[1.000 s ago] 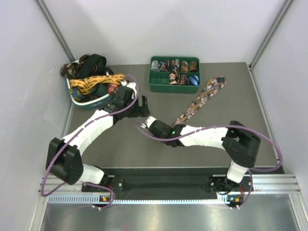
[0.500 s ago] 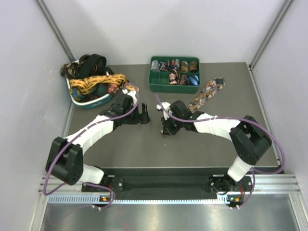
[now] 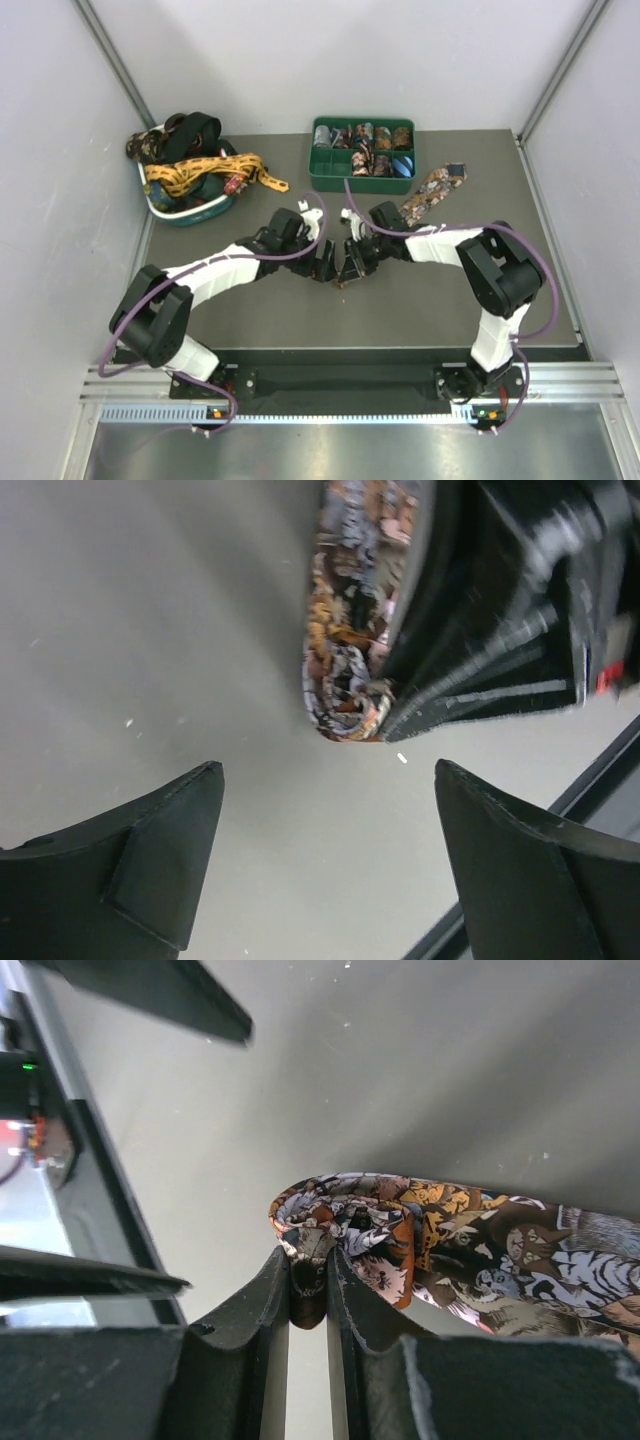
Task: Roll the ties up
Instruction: Roll the tie
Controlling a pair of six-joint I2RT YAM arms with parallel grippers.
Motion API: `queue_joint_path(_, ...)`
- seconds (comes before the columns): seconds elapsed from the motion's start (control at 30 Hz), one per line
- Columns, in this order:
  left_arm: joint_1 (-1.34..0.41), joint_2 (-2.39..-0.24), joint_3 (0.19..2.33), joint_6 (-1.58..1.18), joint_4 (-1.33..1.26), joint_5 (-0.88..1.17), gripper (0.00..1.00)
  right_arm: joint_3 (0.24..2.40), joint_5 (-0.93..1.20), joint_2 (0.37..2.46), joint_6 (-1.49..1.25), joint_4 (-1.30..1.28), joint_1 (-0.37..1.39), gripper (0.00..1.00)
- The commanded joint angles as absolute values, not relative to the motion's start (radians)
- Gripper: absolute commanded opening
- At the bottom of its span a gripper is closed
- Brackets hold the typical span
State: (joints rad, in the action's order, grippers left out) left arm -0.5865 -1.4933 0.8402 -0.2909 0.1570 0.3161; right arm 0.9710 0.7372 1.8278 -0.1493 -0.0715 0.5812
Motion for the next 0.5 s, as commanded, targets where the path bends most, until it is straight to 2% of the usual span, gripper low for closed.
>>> queue_joint_path(0.0,-0.627,-1.5,0.845,-0.194,0.042,0.285,0.9,0.997,0.845,1.859,-0.17,-0.038,0.545,0.09)
queue_joint_path(0.23,-0.683,-1.442,0.721,-0.074,-0.167,0.261,0.88,1.008,0.962,1.908,-0.229,0.017,0.489,0.1)
queue_joint_path(0.47,-0.718,-1.492,0.742,0.041,-0.202,0.213,0.87,1.034,0.98,1.942,-0.244,0.018,0.477,0.1)
